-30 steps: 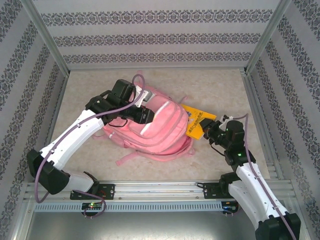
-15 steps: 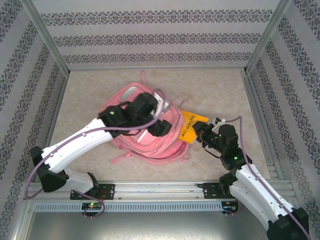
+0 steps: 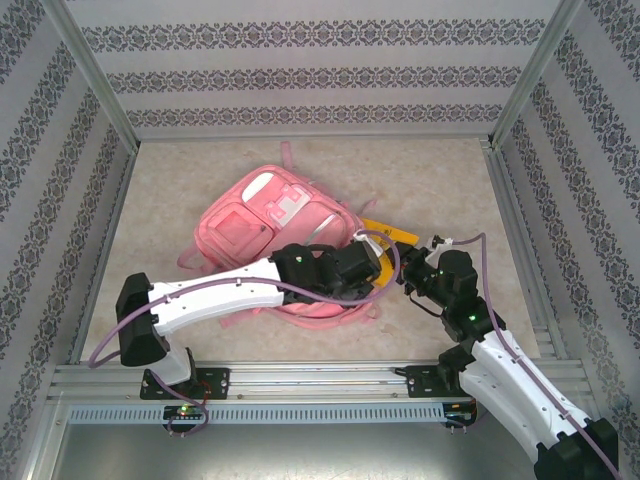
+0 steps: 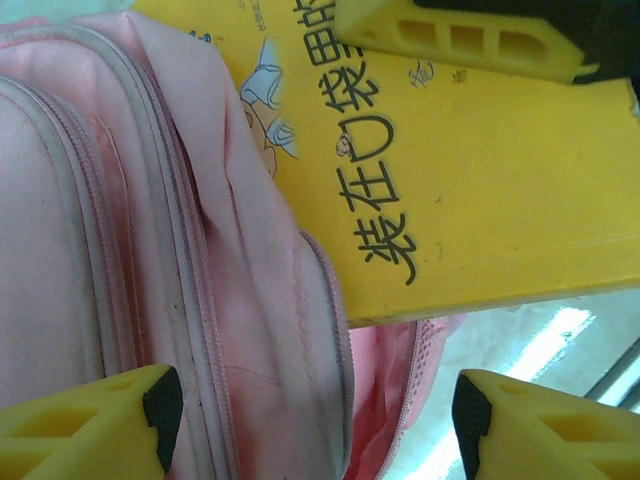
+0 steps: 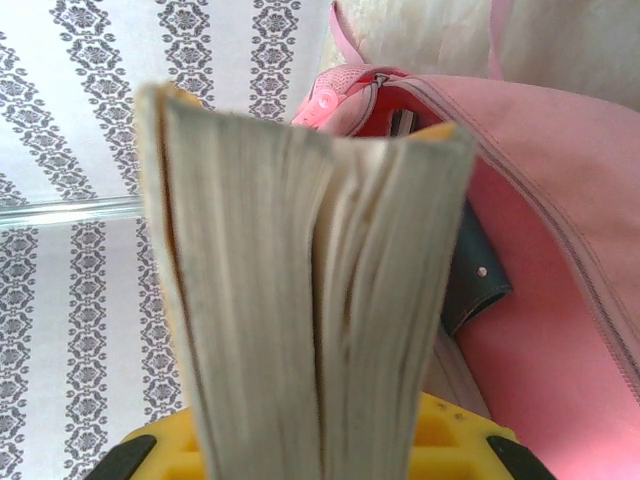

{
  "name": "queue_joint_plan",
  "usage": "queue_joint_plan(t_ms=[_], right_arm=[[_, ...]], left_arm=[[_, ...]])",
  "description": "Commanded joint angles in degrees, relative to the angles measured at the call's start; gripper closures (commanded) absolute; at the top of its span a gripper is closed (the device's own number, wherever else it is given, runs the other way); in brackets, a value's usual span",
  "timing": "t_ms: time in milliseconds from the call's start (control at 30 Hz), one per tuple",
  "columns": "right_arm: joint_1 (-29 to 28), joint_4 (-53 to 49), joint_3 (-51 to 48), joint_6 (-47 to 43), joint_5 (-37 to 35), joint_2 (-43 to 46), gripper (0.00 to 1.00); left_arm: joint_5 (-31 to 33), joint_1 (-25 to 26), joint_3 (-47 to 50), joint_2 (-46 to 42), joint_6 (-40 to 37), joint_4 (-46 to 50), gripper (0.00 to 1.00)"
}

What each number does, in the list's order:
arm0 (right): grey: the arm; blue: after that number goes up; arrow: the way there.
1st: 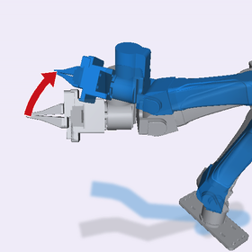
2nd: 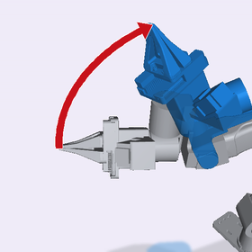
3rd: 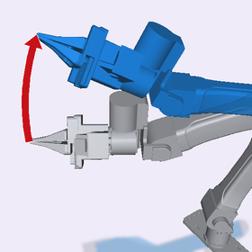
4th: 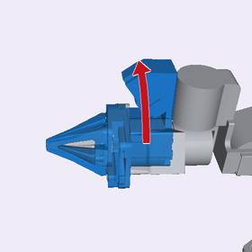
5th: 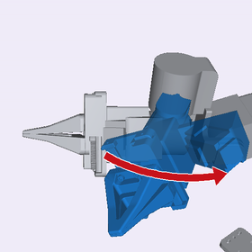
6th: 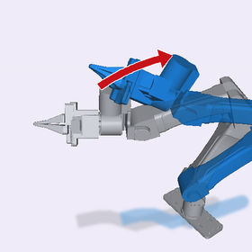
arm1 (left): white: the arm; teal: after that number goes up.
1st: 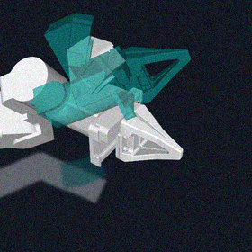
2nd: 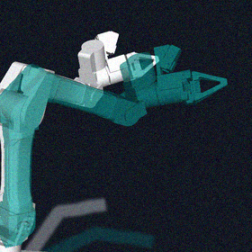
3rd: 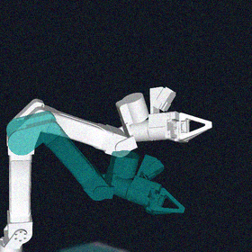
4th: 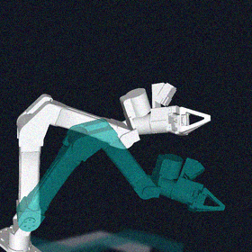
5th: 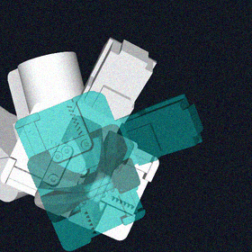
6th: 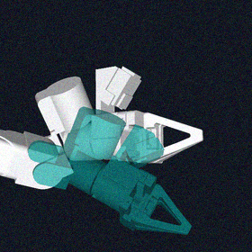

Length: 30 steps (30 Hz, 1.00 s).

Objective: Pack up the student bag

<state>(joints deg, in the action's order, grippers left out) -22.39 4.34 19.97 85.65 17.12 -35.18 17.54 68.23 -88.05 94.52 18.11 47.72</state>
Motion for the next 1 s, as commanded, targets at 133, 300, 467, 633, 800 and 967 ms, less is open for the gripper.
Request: queue_joint_plan(t_ms=[133,300,467,633,800,967], right_arm=[[-0.9,8.7,0.9,2.3,0.2,1.9,1.0],[-0.9,8.7,1.2,2.8,0.1,2.0,1.0],[-0.9,8.7,1.7,2.9,0.4,1.8,1.0],[-0.9,8.7,1.2,3.0,0.0,2.0,1.0],[-0.9,9.1,1.1,3.4,0.0,1.6,1.0],[-0.7,8.4,1.5,3.0,-0.1,2.0,1.0]], left_arm=[[13.3,2.3,-2.7,5.1,2.8,4.9,0.26],[16.3,2.3,0.1,5.6,2.2,1.6,0.3],[18.0,2.3,1.7,7.4,0.6,0.6,0.33],[20.1,2.2,3.5,7.3,-1.3,-0.8,0.45],[20.3,2.2,3.0,7.7,-2.8,-0.3,0.68],[19.0,1.6,2.6,7.0,-4.8,0.5,0.96]])
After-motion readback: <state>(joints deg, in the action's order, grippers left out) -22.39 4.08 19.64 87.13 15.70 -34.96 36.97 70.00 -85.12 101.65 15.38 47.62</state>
